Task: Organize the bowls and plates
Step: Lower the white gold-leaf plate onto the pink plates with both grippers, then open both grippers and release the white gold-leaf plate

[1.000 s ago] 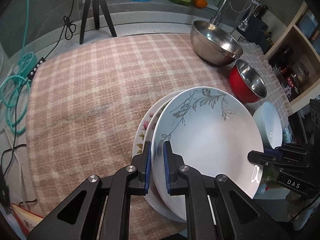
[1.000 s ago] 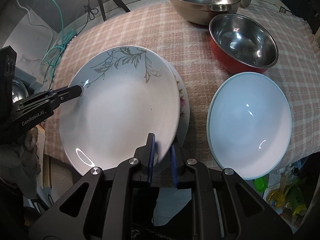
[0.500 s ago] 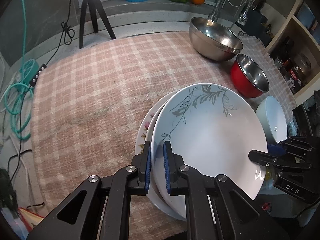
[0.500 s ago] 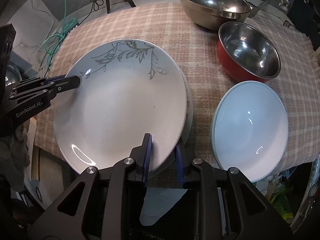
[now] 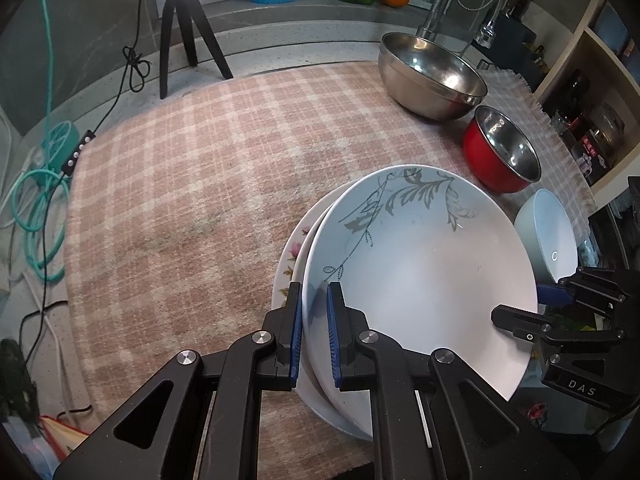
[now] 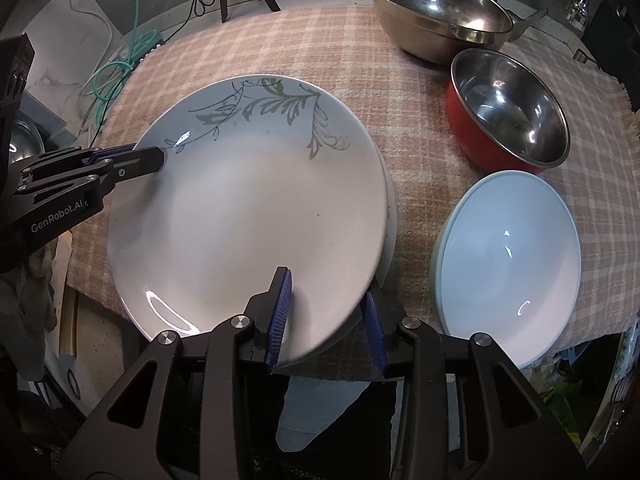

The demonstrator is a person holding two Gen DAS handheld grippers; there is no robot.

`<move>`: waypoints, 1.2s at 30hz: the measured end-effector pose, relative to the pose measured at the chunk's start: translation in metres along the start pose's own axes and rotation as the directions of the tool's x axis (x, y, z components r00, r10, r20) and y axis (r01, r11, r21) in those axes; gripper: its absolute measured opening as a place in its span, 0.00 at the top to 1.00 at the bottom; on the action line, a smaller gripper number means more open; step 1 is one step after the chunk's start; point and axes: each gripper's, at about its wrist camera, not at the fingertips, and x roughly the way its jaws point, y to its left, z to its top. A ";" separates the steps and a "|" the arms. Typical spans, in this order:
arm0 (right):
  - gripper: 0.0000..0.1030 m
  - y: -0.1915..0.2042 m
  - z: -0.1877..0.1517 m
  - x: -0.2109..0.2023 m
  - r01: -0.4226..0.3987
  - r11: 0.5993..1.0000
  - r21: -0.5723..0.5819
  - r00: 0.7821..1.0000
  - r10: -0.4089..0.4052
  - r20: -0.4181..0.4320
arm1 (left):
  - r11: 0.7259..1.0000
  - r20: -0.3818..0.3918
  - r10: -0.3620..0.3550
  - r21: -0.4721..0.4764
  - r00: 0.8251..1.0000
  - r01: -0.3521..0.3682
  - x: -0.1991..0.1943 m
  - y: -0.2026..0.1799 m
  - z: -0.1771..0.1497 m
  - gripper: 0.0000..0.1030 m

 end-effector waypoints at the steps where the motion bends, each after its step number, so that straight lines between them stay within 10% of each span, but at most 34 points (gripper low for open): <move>1: 0.64 0.000 0.000 0.000 0.001 1.000 -0.001 1.000 -0.001 0.001 | 1.000 0.000 0.014 0.011 1.000 -0.014 0.000 -0.002 0.000 0.91; 36: 0.50 -0.010 0.013 -0.040 -0.106 0.993 0.042 0.988 0.101 0.118 | 0.980 0.071 -0.070 -0.179 0.995 0.082 -0.037 0.029 0.005 0.74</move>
